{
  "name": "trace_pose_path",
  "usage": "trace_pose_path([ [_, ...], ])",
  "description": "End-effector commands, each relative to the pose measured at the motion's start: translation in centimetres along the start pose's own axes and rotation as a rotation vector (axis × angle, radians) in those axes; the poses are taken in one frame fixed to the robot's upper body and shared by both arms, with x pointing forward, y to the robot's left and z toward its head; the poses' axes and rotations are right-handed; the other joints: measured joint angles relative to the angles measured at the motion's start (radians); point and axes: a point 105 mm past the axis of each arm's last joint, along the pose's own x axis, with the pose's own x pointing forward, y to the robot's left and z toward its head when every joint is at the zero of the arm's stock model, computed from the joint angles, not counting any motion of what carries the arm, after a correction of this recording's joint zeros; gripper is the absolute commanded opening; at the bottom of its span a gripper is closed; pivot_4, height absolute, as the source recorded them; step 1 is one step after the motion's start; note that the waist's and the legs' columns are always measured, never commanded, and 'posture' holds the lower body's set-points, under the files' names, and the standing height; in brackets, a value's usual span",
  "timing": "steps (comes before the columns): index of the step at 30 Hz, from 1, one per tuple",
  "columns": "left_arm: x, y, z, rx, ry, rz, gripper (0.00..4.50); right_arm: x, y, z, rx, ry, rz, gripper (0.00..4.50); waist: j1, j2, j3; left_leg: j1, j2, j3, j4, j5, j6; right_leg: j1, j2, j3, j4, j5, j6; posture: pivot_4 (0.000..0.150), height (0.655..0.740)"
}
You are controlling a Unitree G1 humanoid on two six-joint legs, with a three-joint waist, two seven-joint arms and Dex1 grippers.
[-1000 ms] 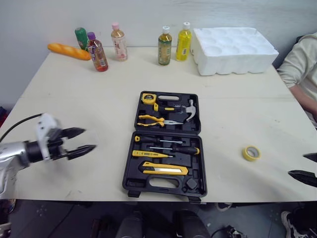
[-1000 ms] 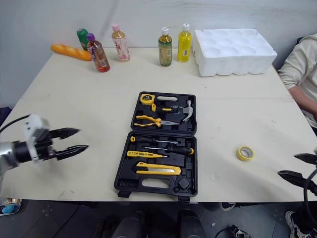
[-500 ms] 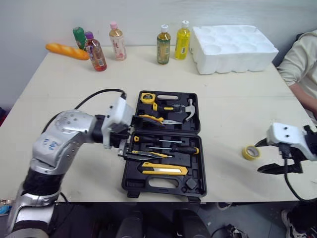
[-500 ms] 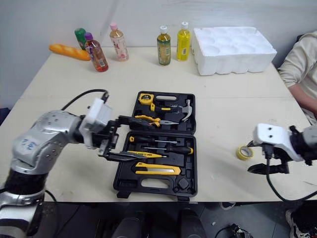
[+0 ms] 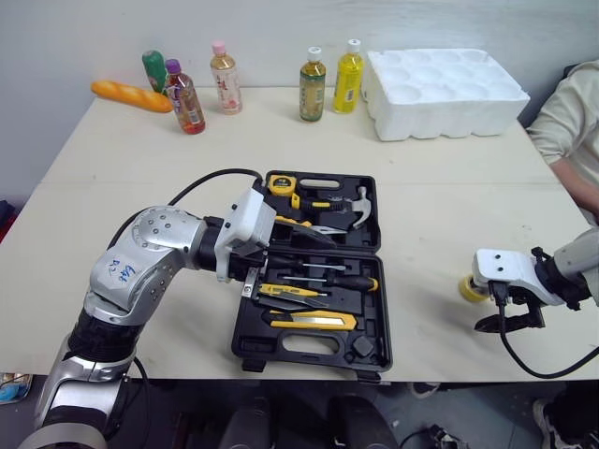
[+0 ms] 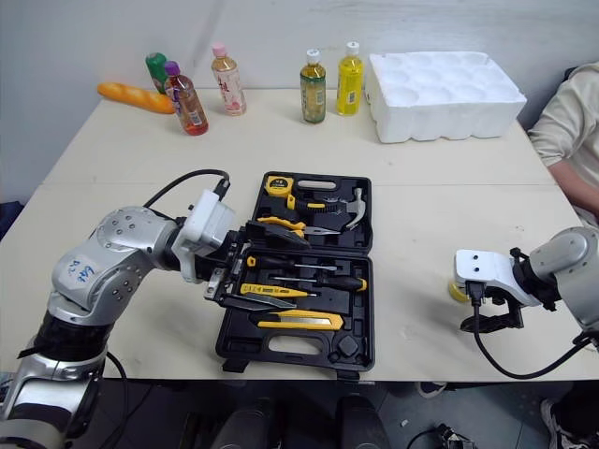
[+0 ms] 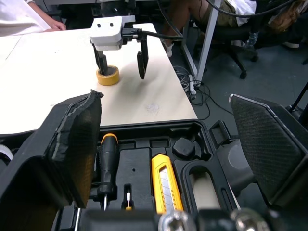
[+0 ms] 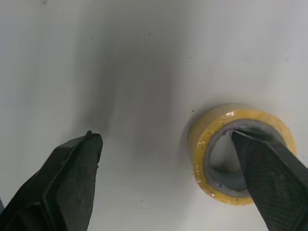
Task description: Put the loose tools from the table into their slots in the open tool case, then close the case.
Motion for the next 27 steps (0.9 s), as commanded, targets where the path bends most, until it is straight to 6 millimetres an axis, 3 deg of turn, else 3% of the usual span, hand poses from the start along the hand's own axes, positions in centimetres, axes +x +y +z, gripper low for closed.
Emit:
trace_pose_path([
  [1,0.3,-0.2,0.6,0.042,-0.003,-0.018,4.5,-0.1,-0.6,0.2,0.002,-0.012,-0.038,2.67,0.0,0.0,0.0,0.0,0.0,0.0,0.0,0.0,0.0,0.0,0.0,0.0,0.0,0.0,0.0,0.15,0.74],
  [6,0.4,-0.3,0.5,0.042,-0.005,-0.029,4.5,-0.5,-0.1,0.9,-0.019,-0.037,-0.024,0.05,0.001,0.0,0.0,0.0,0.0,0.0,0.0,0.0,0.0,0.0,0.0,0.0,0.0,0.0,0.0,0.15,0.74],
  [9,0.5,-0.4,0.3,0.037,-0.002,-0.039,4.5,-1.1,0.3,2.0,-0.054,-0.07,-0.029,0.05,0.002,0.0,0.0,0.0,0.0,0.0,0.0,0.0,0.0,0.0,0.0,0.0,0.0,0.0,0.0,0.15,0.74],
  [11,0.4,-0.8,-0.1,0.019,0.011,-0.054,4.5,-1.7,0.9,4.6,-0.106,-0.174,-0.032,0.05,-0.001,0.0,0.0,0.0,0.0,0.0,0.0,0.0,0.0,0.0,0.0,0.0,0.0,0.0,0.0,0.15,0.74],
  [12,0.3,-1.4,-0.8,0.005,0.04,-0.075,4.5,-1.9,1.5,6.9,-0.124,-0.263,-0.028,0.05,-0.003,0.0,0.0,0.0,0.0,0.0,0.0,0.0,0.0,0.0,0.0,0.0,0.001,0.0,0.0,0.15,0.74],
  [14,0.2,-2.6,-1.9,-0.012,0.09,-0.125,4.5,-2.1,3.3,10.2,-0.174,-0.381,0.02,0.05,-0.013,0.0,0.0,0.0,0.001,0.0,0.0,0.0,-0.001,0.0,0.001,0.0,0.001,0.0,0.0,0.15,0.74],
  [19,-0.2,-4.1,-3.4,-0.029,0.154,-0.178,4.5,-0.8,7.9,14.3,-0.24,-0.492,0.174,0.05,-0.009,-0.001,0.0,0.001,0.002,-0.002,-0.002,0.001,-0.002,0.0,0.001,-0.001,0.001,0.0,-0.001,0.15,0.74],
  [23,-0.4,-4.2,-4.3,-0.041,0.184,-0.175,4.5,0.7,10.1,15.7,-0.273,-0.507,0.257,0.05,0.002,-0.001,0.0,0.001,0.001,-0.002,-0.002,0.0,-0.001,0.0,0.0,-0.001,-0.001,0.0,-0.001,0.15,0.74],
  [27,-0.5,-4.5,-4.8,-0.038,0.21,-0.179,4.5,2.2,10.8,16.3,-0.285,-0.5,0.281,0.05,0.002,-0.001,0.0,0.0,0.001,-0.002,-0.002,-0.001,0.001,0.0,-0.001,-0.001,-0.002,0.0,-0.001,0.15,0.74],
])
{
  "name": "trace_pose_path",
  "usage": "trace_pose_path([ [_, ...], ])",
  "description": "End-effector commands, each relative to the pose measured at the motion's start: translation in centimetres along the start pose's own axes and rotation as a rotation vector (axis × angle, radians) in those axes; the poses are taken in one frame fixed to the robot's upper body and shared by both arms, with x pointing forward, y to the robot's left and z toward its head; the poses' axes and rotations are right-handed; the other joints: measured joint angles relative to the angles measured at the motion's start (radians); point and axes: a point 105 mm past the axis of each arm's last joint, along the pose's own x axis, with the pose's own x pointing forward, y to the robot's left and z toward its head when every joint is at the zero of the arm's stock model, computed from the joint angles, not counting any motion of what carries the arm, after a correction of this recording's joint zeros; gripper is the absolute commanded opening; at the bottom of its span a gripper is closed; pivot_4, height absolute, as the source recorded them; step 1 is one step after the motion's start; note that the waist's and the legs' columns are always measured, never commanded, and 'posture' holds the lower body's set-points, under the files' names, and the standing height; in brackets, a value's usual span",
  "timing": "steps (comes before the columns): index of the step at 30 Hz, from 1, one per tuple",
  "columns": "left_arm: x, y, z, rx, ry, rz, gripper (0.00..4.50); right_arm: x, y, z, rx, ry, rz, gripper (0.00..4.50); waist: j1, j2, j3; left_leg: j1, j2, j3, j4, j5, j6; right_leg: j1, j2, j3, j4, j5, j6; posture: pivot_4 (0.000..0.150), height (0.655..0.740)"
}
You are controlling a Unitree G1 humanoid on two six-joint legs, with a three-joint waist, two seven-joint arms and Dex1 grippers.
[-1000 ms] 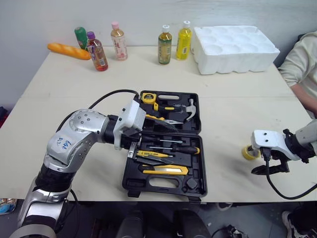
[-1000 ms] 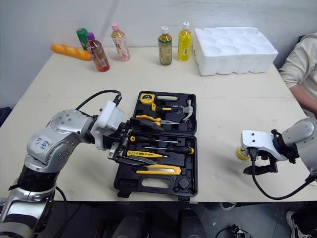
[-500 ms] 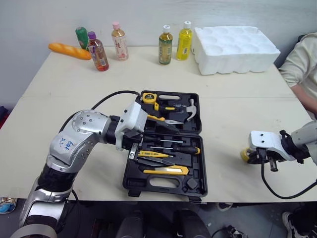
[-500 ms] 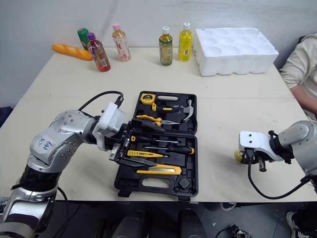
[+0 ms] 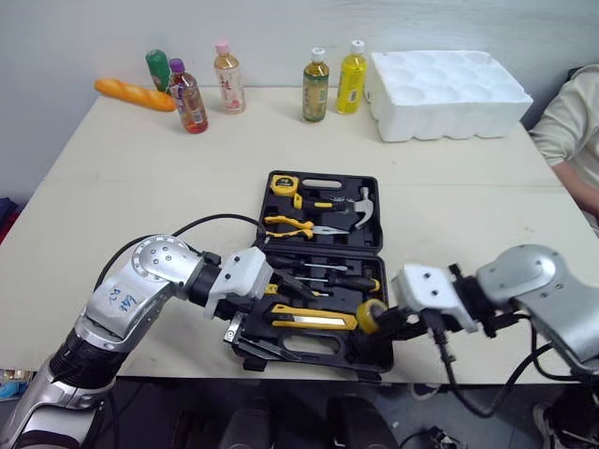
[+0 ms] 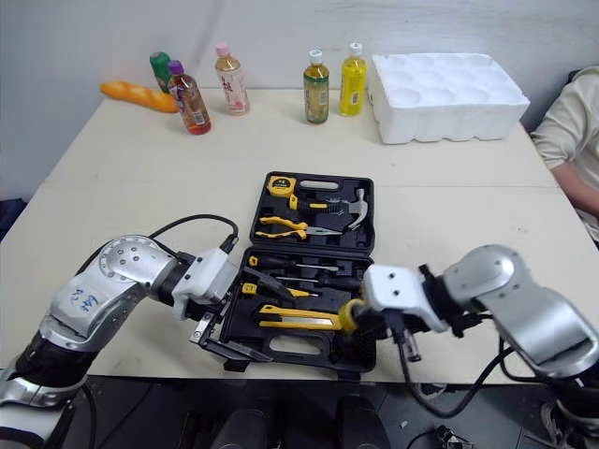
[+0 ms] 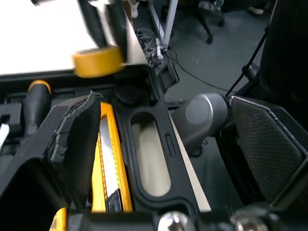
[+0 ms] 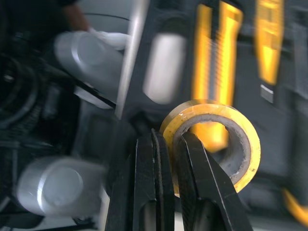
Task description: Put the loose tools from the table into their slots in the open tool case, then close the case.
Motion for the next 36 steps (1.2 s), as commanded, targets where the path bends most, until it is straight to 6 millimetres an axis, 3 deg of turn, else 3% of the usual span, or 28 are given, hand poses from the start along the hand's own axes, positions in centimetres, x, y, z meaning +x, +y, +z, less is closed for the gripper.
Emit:
trace_pose_path([
  [1,0.1,-0.4,0.3,0.036,0.016,-0.01,4.5,0.8,0.0,0.5,-0.035,0.002,-0.002,0.05,0.0,0.0,0.0,0.0,0.0,0.0,0.0,0.0,0.0,0.0,0.0,0.0,0.0,0.0,0.0,0.15,0.74],
  [14,-0.1,0.0,0.5,0.044,0.021,0.0,4.5,1.5,1.3,-1.6,-0.023,0.07,0.055,0.05,-0.001,0.0,0.0,0.0,0.0,0.0,0.0,0.0,0.001,0.0,0.0,0.0,0.001,0.0,0.0,0.15,0.74],
  [18,0.0,0.1,0.6,0.055,0.017,-0.002,4.5,0.3,1.6,-0.4,-0.026,0.044,0.059,1.66,-0.001,0.0,0.0,0.0,0.0,0.0,0.0,0.0,0.001,0.0,0.0,0.0,0.0,0.0,0.0,0.15,0.74],
  [21,0.1,0.2,0.6,0.061,0.015,-0.004,4.5,-0.7,1.6,0.3,-0.02,0.019,0.052,3.14,-0.001,0.0,0.0,0.0,0.0,0.0,0.0,0.0,0.001,0.0,0.0,0.0,0.0,0.0,0.0,0.15,0.74],
  [27,0.1,0.4,0.7,0.065,0.008,-0.009,4.5,-1.5,0.9,0.8,-0.018,-0.096,-0.023,3.14,0.0,0.0,0.0,0.0,0.0,0.0,0.0,0.0,0.001,0.0,0.0,0.0,0.0,0.0,0.0,0.15,0.74],
  [30,0.2,0.3,0.9,0.061,0.0,-0.021,4.5,0.0,0.4,0.9,-0.01,-0.28,-0.096,2.31,0.0,-0.004,-0.001,0.0,0.0,0.0,-0.001,0.0,0.001,0.0,0.001,0.0,0.0,0.0,0.0,0.15,0.74],
  [34,0.3,0.2,0.8,0.06,0.0,-0.029,4.5,1.8,0.7,0.3,-0.008,-0.369,-0.126,0.27,-0.001,-0.004,-0.001,0.0,0.0,0.0,0.0,0.0,0.001,0.0,0.001,0.0,0.001,0.0,0.0,0.15,0.74],
  [36,0.3,0.2,0.8,0.062,0.002,-0.032,4.5,2.6,0.8,-0.6,-0.011,-0.375,-0.142,0.06,-0.001,-0.004,-0.001,0.0,0.0,0.0,0.0,0.0,0.001,0.0,0.001,0.0,0.001,0.0,0.0,0.15,0.74],
])
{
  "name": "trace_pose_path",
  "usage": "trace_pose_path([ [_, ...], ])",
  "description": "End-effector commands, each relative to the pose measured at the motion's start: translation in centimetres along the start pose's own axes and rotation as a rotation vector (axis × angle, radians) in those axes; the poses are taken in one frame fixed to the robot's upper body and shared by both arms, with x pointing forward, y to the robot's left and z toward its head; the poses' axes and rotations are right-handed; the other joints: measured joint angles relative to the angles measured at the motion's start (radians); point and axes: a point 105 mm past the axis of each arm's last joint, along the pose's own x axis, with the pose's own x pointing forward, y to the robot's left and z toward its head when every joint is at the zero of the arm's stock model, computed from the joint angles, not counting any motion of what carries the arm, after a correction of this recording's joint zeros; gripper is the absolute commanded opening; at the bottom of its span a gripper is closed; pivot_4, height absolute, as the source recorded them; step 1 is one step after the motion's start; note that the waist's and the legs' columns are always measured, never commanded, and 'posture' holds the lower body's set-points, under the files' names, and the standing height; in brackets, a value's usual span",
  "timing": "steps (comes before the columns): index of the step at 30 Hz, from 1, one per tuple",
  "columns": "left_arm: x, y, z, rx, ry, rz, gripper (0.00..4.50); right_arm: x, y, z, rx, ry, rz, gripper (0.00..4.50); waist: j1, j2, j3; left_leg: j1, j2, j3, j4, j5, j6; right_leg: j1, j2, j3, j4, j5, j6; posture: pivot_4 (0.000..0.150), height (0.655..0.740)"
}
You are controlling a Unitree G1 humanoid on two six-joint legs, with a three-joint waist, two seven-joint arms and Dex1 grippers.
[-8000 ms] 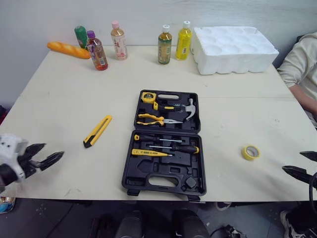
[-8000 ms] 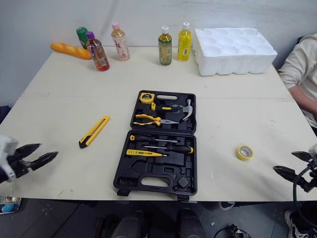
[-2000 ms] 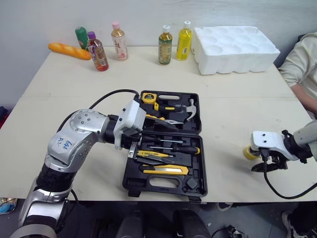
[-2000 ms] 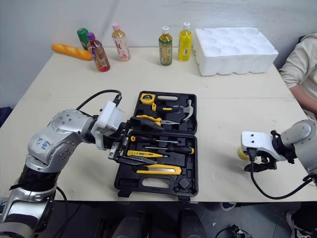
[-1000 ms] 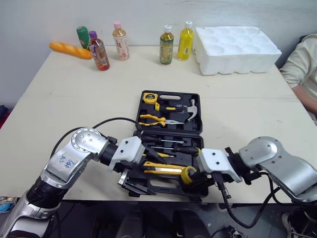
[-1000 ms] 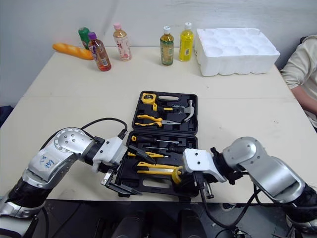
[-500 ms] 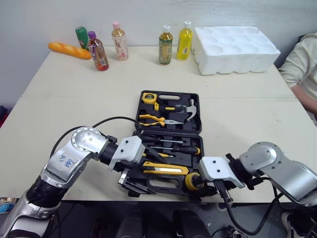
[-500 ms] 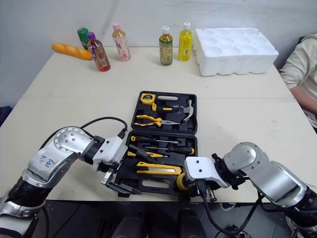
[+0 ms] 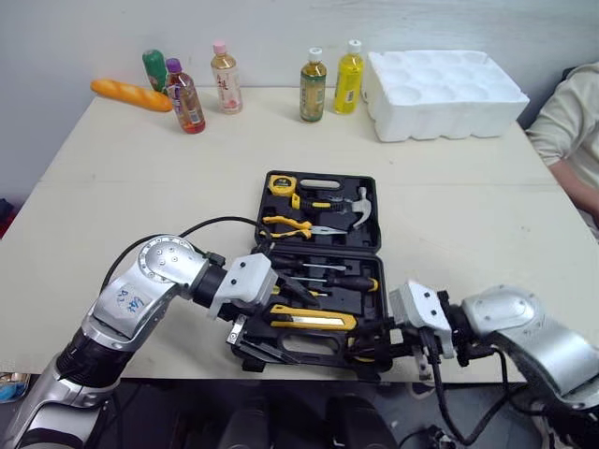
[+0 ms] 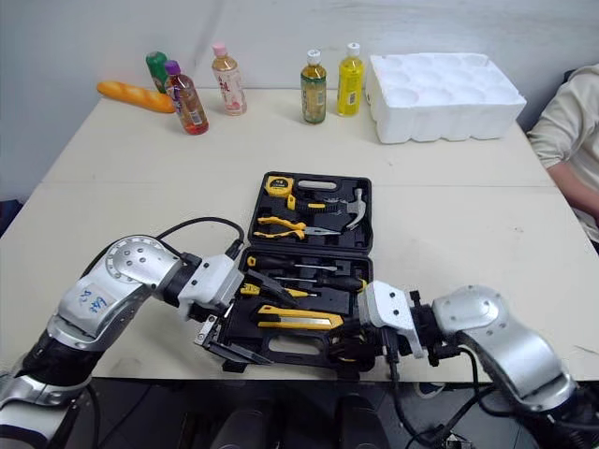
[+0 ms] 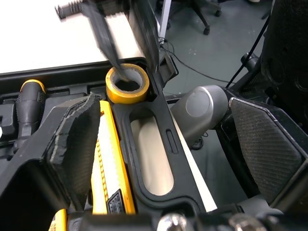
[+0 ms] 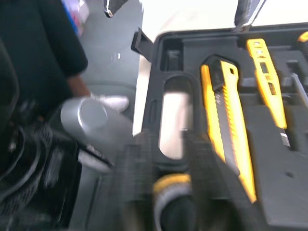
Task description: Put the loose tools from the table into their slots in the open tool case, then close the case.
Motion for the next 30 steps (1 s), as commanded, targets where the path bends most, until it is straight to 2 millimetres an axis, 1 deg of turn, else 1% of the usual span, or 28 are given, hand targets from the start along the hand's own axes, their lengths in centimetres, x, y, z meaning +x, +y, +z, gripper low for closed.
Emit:
trace_pose_path([
  [1,0.1,-0.1,0.4,0.026,0.0,-0.02,4.5,0.5,0.0,-1.3,-0.051,-0.019,-0.032,0.06,0.001,0.0,0.0,0.0,0.0,0.0,0.0,0.0,0.0,0.0,0.0,0.0,0.0,0.0,0.0,0.15,0.74],
  [4,-0.1,0.0,0.4,0.031,0.009,-0.018,4.5,0.5,-0.2,-2.4,-0.03,-0.016,-0.053,0.06,0.001,0.0,0.0,0.0,0.0,0.0,0.0,0.0,0.0,0.0,0.0,0.0,0.0,0.0,0.0,0.15,0.74],
  [7,-0.2,0.1,0.3,0.035,0.019,-0.012,4.5,0.1,-0.3,-4.0,0.001,0.008,-0.071,0.06,0.001,0.0,0.0,0.0,0.0,0.0,0.0,0.0,0.0,0.0,0.0,0.0,0.0,0.0,0.0,0.15,0.74],
  [11,-0.4,0.2,0.3,0.037,0.024,-0.003,4.5,-0.4,0.0,-5.6,0.039,0.023,-0.094,0.06,0.002,0.0,0.0,0.001,0.0,0.0,0.0,0.0,0.0,0.001,0.0,0.0,0.0,0.0,0.0,0.15,0.74],
  [13,-0.5,0.3,0.2,0.039,0.029,0.002,4.5,-0.4,0.1,-6.3,0.096,0.0,-0.118,0.06,0.002,-0.001,-0.001,0.001,0.0,0.0,0.0,0.0,0.0,0.002,0.0,0.0,0.0,0.0,0.0,0.15,0.74],
  [15,-0.7,0.3,0.2,0.042,0.034,0.008,4.5,-0.5,0.5,-7.5,0.127,0.013,-0.127,0.06,0.003,-0.002,-0.001,0.002,0.0,0.0,-0.001,0.0,0.0,0.002,0.0,0.0,0.0,0.0,0.0,0.15,0.74],
  [17,-0.8,0.4,0.2,0.045,0.037,0.011,4.5,-0.6,0.9,-8.3,0.179,0.011,-0.13,0.06,0.003,-0.003,-0.002,0.003,0.0,0.0,0.0,0.0,0.0,0.003,0.0,0.0,-0.001,0.0,0.0,0.15,0.74],
  [20,-0.9,0.4,0.2,0.05,0.041,0.014,4.5,-0.9,1.0,-8.7,0.293,-0.013,-0.147,0.06,0.004,-0.004,-0.003,0.004,0.0,-0.001,-0.001,-0.001,0.001,0.005,-0.001,-0.001,-0.002,0.0,0.0,0.15,0.74],
  [23,-0.9,0.5,0.1,0.055,0.045,0.018,4.5,-0.8,1.6,-9.2,0.357,0.031,-0.124,0.06,0.004,-0.005,-0.003,0.004,0.0,-0.001,-0.001,-0.001,0.001,0.006,-0.001,-0.001,-0.003,0.0,0.0,0.15,0.74],
  [26,-0.9,0.7,0.2,0.061,0.044,0.023,4.5,-0.4,1.8,-9.5,0.3,0.077,-0.112,0.06,0.004,-0.005,-0.004,0.005,0.0,-0.002,-0.001,-0.001,0.001,0.007,-0.001,-0.002,-0.005,0.0,0.0,0.15,0.74],
  [28,-0.9,0.8,0.2,0.063,0.044,0.025,4.5,-0.3,1.6,-9.3,0.275,0.092,-0.122,0.06,0.003,-0.006,-0.005,0.006,0.0,-0.003,-0.002,-0.003,0.005,0.008,-0.001,-0.002,-0.007,0.0,0.0,0.15,0.74],
  [30,-0.9,0.9,0.1,0.061,0.043,0.027,4.5,-0.3,1.5,-9.0,0.257,0.103,-0.126,0.06,0.003,-0.006,-0.006,0.006,0.0,-0.003,-0.002,-0.004,0.004,0.009,-0.001,-0.003,-0.007,0.0,0.0,0.15,0.74],
])
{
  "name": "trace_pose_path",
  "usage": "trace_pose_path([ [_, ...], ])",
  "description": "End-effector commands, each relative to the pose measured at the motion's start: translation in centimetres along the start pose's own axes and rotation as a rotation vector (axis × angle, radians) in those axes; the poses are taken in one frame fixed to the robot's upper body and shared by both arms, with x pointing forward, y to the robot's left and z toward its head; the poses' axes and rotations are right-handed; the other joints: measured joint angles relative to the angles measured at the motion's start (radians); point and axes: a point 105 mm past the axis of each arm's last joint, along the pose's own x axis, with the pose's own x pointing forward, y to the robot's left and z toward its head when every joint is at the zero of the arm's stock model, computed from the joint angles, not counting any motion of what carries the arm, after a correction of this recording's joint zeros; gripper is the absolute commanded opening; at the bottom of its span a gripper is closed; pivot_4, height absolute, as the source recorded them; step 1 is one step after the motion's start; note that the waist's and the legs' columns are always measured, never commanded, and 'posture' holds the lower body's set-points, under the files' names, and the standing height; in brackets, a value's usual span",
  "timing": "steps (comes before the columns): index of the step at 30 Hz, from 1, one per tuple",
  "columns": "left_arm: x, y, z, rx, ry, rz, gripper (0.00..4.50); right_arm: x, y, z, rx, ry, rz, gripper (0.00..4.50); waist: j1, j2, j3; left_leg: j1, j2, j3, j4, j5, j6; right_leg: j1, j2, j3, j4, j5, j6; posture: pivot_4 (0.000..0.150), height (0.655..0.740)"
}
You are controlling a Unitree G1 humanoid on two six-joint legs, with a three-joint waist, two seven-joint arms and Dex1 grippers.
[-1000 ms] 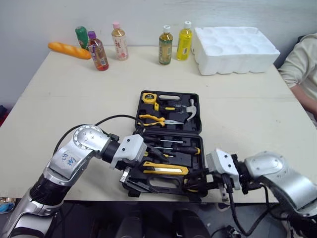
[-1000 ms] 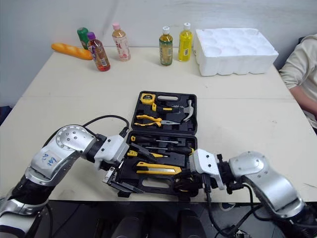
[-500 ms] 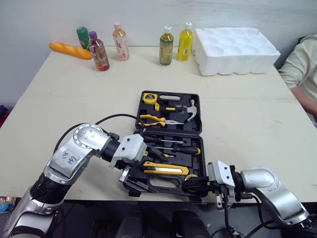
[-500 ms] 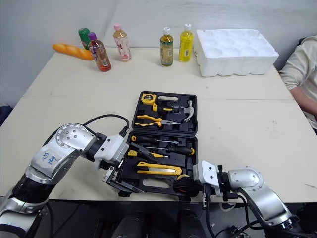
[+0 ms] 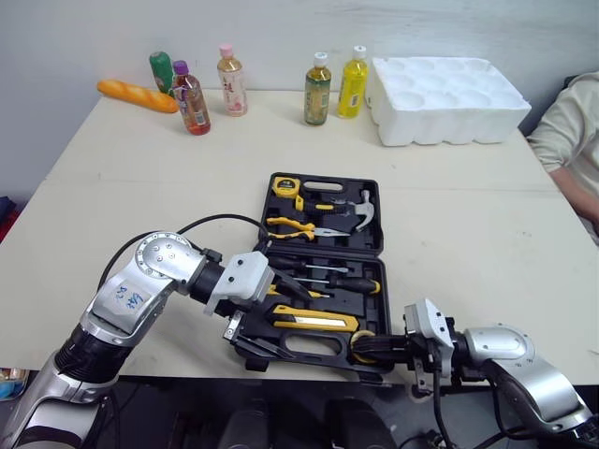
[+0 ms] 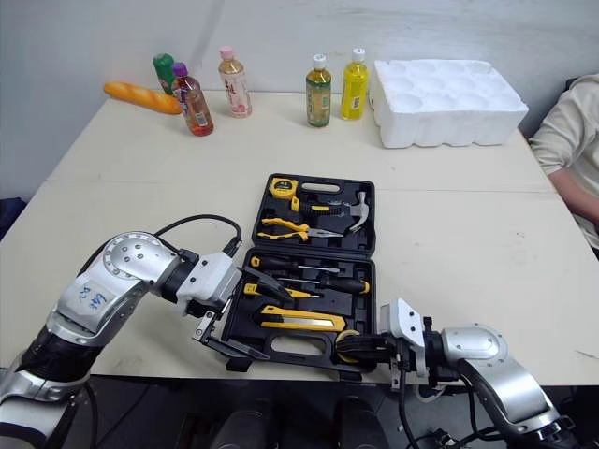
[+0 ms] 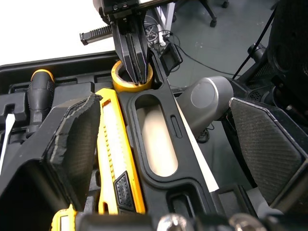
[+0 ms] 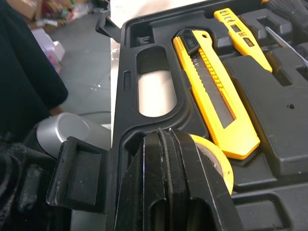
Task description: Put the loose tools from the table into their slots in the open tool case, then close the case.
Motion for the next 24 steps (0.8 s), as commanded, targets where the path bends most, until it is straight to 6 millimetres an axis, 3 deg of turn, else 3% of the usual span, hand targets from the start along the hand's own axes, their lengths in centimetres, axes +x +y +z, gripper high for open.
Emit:
trace_pose_path([
  [1,-0.3,0.4,0.3,0.03,0.004,0.017,4.5,-0.4,0.4,-3.5,0.08,0.18,-0.026,0.06,0.0,0.0,0.0,0.0,0.0,0.0,0.0,0.0,0.0,0.0,0.0,0.0,0.0,0.0,0.0,0.15,0.74],
  [7,-1.0,0.9,-0.4,-0.023,0.007,0.085,4.5,-1.3,0.2,1.1,0.038,0.105,-0.04,0.06,0.001,0.001,0.0,-0.001,0.0,-0.001,0.0,0.0,0.0,-0.001,0.0,0.0,0.0,0.0,0.0,0.15,0.74],
  [10,-2.8,1.6,-0.8,-0.082,-0.013,0.199,4.5,-2.9,-1.0,4.6,0.047,0.021,-0.107,0.06,0.002,0.004,0.002,-0.004,0.0,-0.001,0.001,0.0,-0.001,-0.002,-0.001,-0.001,-0.001,0.0,0.0,0.15,0.74],
  [12,-4.8,2.2,-1.6,-0.135,-0.03,0.304,4.5,-4.5,-3.1,5.9,0.019,0.021,-0.222,0.06,-0.004,0.004,0.003,-0.005,-0.001,-0.001,0.001,0.0,-0.001,-0.003,-0.001,-0.001,-0.001,0.0,0.001,0.15,0.74],
  [15,-7.5,3.1,-3.4,-0.204,-0.019,0.456,3.66,-6.3,-5.9,6.0,-0.018,0.086,-0.368,0.0,-0.005,0.005,0.003,-0.004,0.0,-0.001,-0.001,0.0,0.0,-0.004,0.0,-0.001,0.0,0.001,0.001,0.15,0.74],
  [18,-9.7,3.9,-5.7,-0.256,0.033,0.575,2.36,-7.5,-8.7,4.9,-0.051,0.193,-0.491,0.0,-0.002,0.005,0.003,-0.005,0.0,0.0,-0.003,0.0,0.0,-0.007,0.0,-0.001,0.001,0.0,0.0,0.15,0.74],
  [22,-11.1,4.6,-8.4,-0.284,0.119,0.647,0.38,-7.0,-10.9,4.2,-0.047,0.239,-0.548,0.0,-0.002,0.005,0.003,-0.007,-0.001,0.002,-0.002,0.002,-0.003,-0.01,0.0,0.0,0.002,0.0,0.0,0.15,0.74],
  [23,-11.2,4.8,-9.1,-0.29,0.147,0.66,0.03,-6.6,-11.2,4.0,-0.052,0.253,-0.545,0.0,-0.002,0.005,0.003,-0.008,-0.001,0.002,-0.001,0.002,-0.004,-0.01,0.0,0.0,0.002,0.0,0.0,0.15,0.74],
  [24,-11.4,5.1,-10.0,-0.298,0.18,0.679,0.03,-6.0,-11.6,4.0,-0.064,0.264,-0.541,0.0,-0.003,0.005,0.003,-0.008,-0.001,0.002,-0.001,0.002,-0.004,-0.01,0.0,0.0,0.002,0.0,0.001,0.15,0.74],
])
